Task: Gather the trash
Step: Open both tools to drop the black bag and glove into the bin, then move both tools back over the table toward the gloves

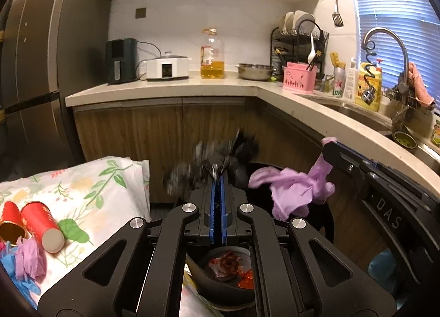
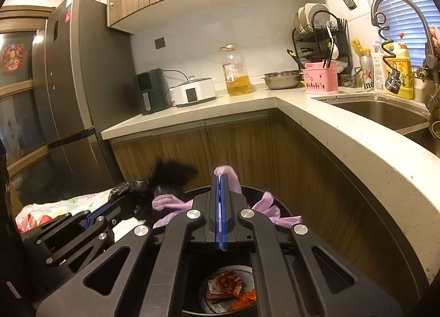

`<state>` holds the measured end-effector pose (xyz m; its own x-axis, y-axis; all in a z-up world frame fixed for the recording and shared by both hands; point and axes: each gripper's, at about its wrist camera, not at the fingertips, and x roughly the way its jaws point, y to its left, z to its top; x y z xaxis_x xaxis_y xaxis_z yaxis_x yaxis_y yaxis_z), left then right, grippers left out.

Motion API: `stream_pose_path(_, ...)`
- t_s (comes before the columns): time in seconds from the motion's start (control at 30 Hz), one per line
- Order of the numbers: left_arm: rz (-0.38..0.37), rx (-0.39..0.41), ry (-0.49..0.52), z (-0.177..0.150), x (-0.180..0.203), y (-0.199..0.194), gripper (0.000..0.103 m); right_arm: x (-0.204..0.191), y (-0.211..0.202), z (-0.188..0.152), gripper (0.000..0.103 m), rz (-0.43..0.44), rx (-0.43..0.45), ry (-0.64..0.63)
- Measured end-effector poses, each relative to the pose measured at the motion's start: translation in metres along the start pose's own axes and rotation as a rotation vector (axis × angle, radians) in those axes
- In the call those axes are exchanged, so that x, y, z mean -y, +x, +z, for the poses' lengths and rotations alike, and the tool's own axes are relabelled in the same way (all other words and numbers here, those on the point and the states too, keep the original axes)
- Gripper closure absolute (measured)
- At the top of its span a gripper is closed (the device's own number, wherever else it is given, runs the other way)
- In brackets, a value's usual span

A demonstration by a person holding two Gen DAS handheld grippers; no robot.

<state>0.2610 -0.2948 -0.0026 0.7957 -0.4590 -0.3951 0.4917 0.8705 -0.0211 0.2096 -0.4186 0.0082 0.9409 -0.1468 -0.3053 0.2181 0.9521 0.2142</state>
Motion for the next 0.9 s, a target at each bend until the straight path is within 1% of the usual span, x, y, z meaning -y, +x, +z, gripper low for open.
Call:
stream_pose_path(0.03, 0.001, -0.007, 0.003, -0.001, 0.000, 0.002, 0.098, 0.002, 0.001, 0.000, 0.085, -0.004, 0.000, 0.005)
stream_pose_path(0.07, 0.004, -0.011, 0.005, -0.002, 0.000, 0.003, 0.093, 0.004, 0.001, 0.000, 0.076, -0.006, 0.001, 0.011)
stream_pose_path(0.13, 0.003, -0.015, 0.001, -0.003, -0.001, 0.004, 0.085, 0.008, 0.000, -0.001, 0.076, -0.015, 0.001, 0.020)
stream_pose_path(0.17, 0.005, -0.016, -0.001, -0.004, -0.001, 0.004, 0.075, 0.009, -0.001, -0.001, 0.076, -0.021, 0.001, 0.025)
stream_pose_path(0.2, 0.005, -0.015, -0.003, -0.004, -0.002, 0.004, 0.060, 0.011, -0.001, -0.001, 0.076, -0.026, -0.001, 0.028)
stream_pose_path(0.27, 0.008, -0.002, -0.009, -0.005, -0.004, 0.002, 0.052, 0.012, -0.004, -0.002, 0.075, -0.035, -0.001, 0.030)
stream_pose_path(0.33, 0.014, 0.002, -0.011, -0.004, -0.004, 0.001, 0.043, 0.013, -0.006, -0.004, 0.069, -0.048, -0.002, 0.029)
stream_pose_path(0.37, 0.022, 0.007, -0.013, -0.005, -0.005, 0.000, 0.038, 0.013, -0.007, -0.004, 0.068, -0.052, -0.004, 0.034)
stream_pose_path(0.43, 0.030, 0.007, -0.014, -0.006, -0.006, -0.002, 0.035, 0.013, -0.009, -0.006, 0.067, -0.052, -0.011, 0.040)
stream_pose_path(0.47, 0.035, 0.005, -0.015, -0.006, -0.007, -0.003, 0.032, 0.013, -0.011, -0.007, 0.066, -0.054, -0.013, 0.041)
stream_pose_path(0.53, 0.050, 0.011, -0.021, -0.008, -0.011, -0.008, 0.028, 0.009, -0.016, -0.009, 0.054, -0.054, -0.011, 0.037)
stream_pose_path(0.57, 0.058, 0.013, -0.022, -0.008, -0.013, -0.011, 0.027, 0.007, -0.018, -0.010, 0.051, -0.054, -0.007, 0.032)
stream_pose_path(0.6, 0.069, 0.017, -0.024, -0.009, -0.015, -0.014, 0.024, 0.005, -0.021, -0.011, 0.050, -0.055, -0.002, 0.024)
stream_pose_path(0.67, 0.085, 0.021, -0.027, -0.010, -0.020, -0.021, 0.022, 0.001, -0.028, -0.012, 0.040, -0.050, 0.003, 0.015)
stream_pose_path(0.73, 0.101, 0.026, -0.038, -0.012, -0.026, -0.029, 0.020, -0.001, -0.033, -0.014, 0.036, -0.036, 0.004, 0.020)
stream_pose_path(0.9, 0.141, 0.041, -0.074, -0.017, -0.042, -0.052, 0.018, -0.011, -0.045, -0.019, 0.031, -0.014, -0.001, 0.015)
